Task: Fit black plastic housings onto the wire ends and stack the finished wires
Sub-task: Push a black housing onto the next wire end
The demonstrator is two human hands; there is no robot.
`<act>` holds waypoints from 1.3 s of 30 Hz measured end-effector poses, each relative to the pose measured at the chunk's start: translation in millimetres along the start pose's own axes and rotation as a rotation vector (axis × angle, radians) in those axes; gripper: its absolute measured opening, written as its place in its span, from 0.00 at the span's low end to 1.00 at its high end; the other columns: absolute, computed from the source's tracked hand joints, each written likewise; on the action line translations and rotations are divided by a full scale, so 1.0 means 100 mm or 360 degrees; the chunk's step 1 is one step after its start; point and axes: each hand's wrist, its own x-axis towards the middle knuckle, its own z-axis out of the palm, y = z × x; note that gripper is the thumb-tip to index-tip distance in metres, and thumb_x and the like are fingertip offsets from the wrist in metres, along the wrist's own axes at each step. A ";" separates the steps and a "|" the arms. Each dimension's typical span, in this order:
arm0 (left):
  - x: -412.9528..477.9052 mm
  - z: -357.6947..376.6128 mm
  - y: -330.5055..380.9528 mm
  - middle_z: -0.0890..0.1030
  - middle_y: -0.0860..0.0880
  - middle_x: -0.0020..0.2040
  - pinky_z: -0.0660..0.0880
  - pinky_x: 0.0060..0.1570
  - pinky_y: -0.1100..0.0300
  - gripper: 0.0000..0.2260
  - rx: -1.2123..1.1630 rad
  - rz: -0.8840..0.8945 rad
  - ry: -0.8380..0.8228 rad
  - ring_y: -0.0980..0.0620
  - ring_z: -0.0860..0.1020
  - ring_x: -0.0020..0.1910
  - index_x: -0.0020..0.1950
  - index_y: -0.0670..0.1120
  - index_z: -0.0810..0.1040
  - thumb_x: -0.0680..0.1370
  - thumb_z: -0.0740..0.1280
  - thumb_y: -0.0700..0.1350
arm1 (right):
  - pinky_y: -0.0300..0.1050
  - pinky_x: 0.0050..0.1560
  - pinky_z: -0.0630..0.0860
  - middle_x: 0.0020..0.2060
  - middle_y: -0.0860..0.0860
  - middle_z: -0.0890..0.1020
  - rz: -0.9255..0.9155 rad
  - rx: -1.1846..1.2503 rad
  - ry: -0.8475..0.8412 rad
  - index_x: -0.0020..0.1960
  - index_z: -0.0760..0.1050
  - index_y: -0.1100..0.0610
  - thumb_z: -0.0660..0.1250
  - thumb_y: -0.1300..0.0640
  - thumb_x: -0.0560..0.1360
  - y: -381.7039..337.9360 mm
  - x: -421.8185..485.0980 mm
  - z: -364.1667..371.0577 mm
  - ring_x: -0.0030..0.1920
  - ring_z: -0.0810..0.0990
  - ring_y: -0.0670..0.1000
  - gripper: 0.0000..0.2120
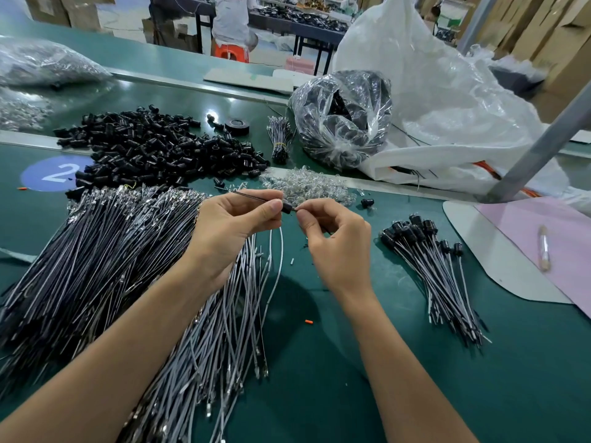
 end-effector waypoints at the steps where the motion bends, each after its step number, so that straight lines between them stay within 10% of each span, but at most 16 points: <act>1: 0.00 0.00 -0.01 0.84 0.46 0.37 0.80 0.41 0.64 0.06 -0.0013 -0.0006 0.0008 0.53 0.82 0.37 0.40 0.45 0.87 0.65 0.74 0.41 | 0.31 0.39 0.73 0.35 0.46 0.82 -0.0016 -0.0028 -0.0004 0.44 0.82 0.57 0.71 0.65 0.74 0.00 0.00 0.00 0.35 0.79 0.43 0.04; 12: 0.04 -0.03 -0.03 0.85 0.45 0.37 0.80 0.37 0.65 0.08 -0.0110 -0.0069 0.0103 0.53 0.83 0.35 0.45 0.40 0.84 0.67 0.72 0.40 | 0.44 0.46 0.81 0.38 0.51 0.84 0.0234 0.0134 -0.0197 0.50 0.80 0.53 0.73 0.66 0.72 -0.01 0.02 -0.01 0.39 0.84 0.51 0.11; 24: 0.05 -0.08 0.03 0.84 0.47 0.38 0.80 0.39 0.64 0.07 -0.0393 -0.0124 0.0240 0.53 0.82 0.37 0.44 0.41 0.82 0.67 0.72 0.41 | 0.32 0.45 0.77 0.43 0.43 0.85 0.0409 -0.0035 -0.0067 0.47 0.83 0.53 0.78 0.62 0.68 0.08 0.08 -0.11 0.44 0.82 0.36 0.10; 31: 0.04 -0.09 0.08 0.85 0.46 0.40 0.82 0.40 0.62 0.07 -0.0497 -0.0179 0.0246 0.52 0.84 0.39 0.44 0.42 0.80 0.69 0.71 0.44 | 0.56 0.53 0.79 0.45 0.47 0.85 0.0489 -0.0270 0.0252 0.38 0.78 0.47 0.74 0.56 0.73 0.15 0.14 -0.25 0.43 0.84 0.52 0.08; 39: 0.02 -0.05 0.04 0.86 0.44 0.40 0.81 0.37 0.63 0.07 -0.0294 -0.0130 0.0116 0.50 0.85 0.38 0.45 0.41 0.80 0.68 0.71 0.41 | 0.34 0.41 0.74 0.41 0.51 0.84 -0.0190 -0.0209 0.0031 0.47 0.85 0.59 0.73 0.66 0.73 -0.03 0.05 -0.14 0.38 0.79 0.47 0.05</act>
